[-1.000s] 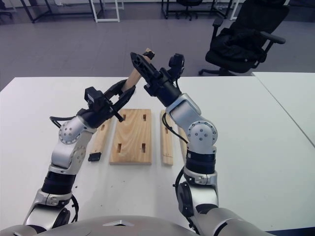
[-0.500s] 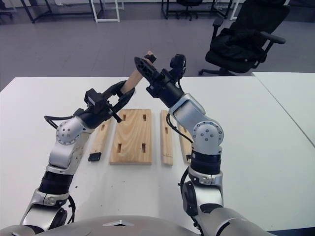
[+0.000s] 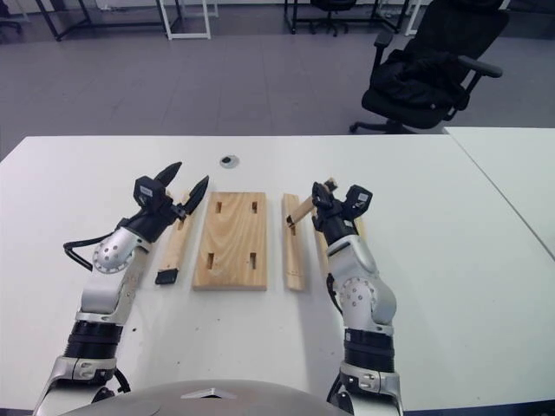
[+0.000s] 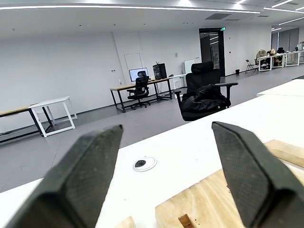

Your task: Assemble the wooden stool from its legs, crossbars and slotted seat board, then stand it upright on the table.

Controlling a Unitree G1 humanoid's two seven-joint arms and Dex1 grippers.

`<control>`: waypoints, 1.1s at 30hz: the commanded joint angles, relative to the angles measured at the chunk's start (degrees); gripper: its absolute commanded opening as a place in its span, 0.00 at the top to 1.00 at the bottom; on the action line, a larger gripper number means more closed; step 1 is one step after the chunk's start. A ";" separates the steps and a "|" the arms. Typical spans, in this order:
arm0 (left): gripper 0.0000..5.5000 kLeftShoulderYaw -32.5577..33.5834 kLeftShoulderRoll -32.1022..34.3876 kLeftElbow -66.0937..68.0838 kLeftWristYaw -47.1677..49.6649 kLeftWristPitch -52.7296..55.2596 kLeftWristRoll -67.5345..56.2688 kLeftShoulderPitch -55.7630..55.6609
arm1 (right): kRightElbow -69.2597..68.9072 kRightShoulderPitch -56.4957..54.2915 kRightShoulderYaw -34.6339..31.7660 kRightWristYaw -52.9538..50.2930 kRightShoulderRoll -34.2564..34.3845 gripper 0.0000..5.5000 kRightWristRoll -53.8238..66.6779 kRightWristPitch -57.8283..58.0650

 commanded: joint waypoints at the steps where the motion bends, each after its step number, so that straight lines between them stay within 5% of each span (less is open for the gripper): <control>1: 0.38 0.07 0.27 -0.91 0.18 1.10 -0.34 0.37 | 0.14 1.21 1.00 0.47 0.10 0.93 -2.89 -0.90; 11: 0.38 0.11 0.83 -1.04 0.40 0.44 0.80 0.54 | -0.81 4.67 8.91 1.14 -2.94 0.93 -15.47 -2.64; 21: 0.38 -0.97 2.08 -0.85 0.55 -1.28 4.25 0.57 | 12.61 10.40 15.70 8.18 -8.70 0.93 -28.14 -15.03; 31: 0.38 -1.69 2.14 0.02 0.95 -3.00 5.51 -0.15 | 16.60 7.43 14.42 15.20 -10.82 0.93 -28.50 -27.92; 33: 0.38 -1.62 2.07 0.19 1.18 -3.35 5.70 -0.41 | 14.12 5.22 13.81 16.27 -11.53 0.84 -27.57 -27.20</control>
